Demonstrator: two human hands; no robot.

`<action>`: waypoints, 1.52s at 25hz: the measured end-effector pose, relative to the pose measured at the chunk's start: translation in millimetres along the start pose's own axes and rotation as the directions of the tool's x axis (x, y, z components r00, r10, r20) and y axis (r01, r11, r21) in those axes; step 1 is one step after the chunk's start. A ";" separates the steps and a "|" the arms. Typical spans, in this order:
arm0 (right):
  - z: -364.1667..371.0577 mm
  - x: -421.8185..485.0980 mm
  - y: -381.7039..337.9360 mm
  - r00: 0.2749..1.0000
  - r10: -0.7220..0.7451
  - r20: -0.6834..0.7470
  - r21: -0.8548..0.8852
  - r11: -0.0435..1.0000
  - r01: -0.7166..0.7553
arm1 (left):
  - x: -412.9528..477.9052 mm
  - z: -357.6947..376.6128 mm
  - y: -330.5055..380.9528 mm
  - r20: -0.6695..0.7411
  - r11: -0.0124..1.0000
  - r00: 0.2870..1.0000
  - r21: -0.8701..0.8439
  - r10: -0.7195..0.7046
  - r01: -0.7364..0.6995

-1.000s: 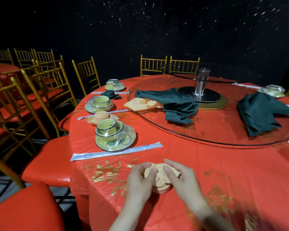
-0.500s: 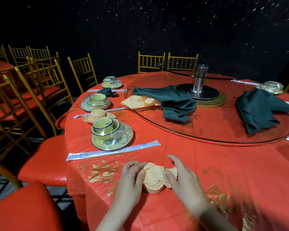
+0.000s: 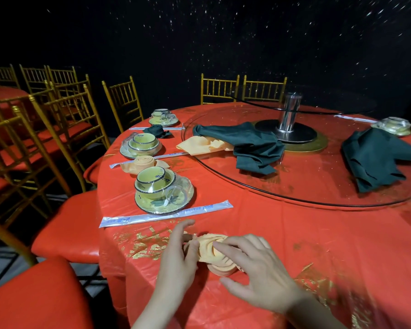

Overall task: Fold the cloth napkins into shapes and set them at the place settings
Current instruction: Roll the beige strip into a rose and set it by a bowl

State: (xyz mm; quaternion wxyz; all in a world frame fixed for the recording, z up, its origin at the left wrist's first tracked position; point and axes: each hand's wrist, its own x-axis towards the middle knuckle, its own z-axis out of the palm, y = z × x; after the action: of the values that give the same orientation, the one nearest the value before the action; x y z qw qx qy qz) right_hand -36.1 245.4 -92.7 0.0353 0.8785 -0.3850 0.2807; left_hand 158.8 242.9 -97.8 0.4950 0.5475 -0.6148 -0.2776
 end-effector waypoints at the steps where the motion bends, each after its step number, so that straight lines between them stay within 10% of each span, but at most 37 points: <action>1: 1.9 2.9 -0.8 1.000 0.027 0.012 -0.017 0.999 -0.027 | 0.1 0.0 -0.9 0.012 0.999 0.999 0.012 0.031 -0.031; 11: 25.8 16.7 -8.6 0.971 0.238 -0.025 -0.194 0.952 -0.238 | 3.9 3.4 -3.3 -0.063 0.966 0.998 0.258 -0.020 0.036; 22: 34.2 7.9 -8.5 0.964 0.237 0.122 -0.178 0.961 -0.213 | -2.7 -0.6 -19.2 -0.071 0.708 0.996 0.706 0.055 0.011; 25: 28.9 5.7 -7.2 0.966 0.210 0.153 -0.185 0.966 -0.180 | 1.1 3.8 -19.4 -0.073 0.764 0.978 0.636 0.197 -0.107; 30: 24.6 9.7 -10.3 0.929 0.260 0.264 -0.110 0.965 -0.239 | -1.2 -0.1 -4.4 0.330 0.731 0.792 0.316 0.513 -0.605; 38: 14.3 4.3 19.4 0.963 0.083 0.255 0.229 0.963 -0.143 | 5.8 -12.6 -21.1 0.506 0.800 0.747 0.167 0.432 -0.576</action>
State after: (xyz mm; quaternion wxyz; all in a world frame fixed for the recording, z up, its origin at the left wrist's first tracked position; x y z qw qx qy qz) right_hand -40.6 225.0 -105.4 -0.1373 0.8802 -0.3985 0.2183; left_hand 179.2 234.8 -110.2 0.3055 0.3513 -0.8726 -0.1477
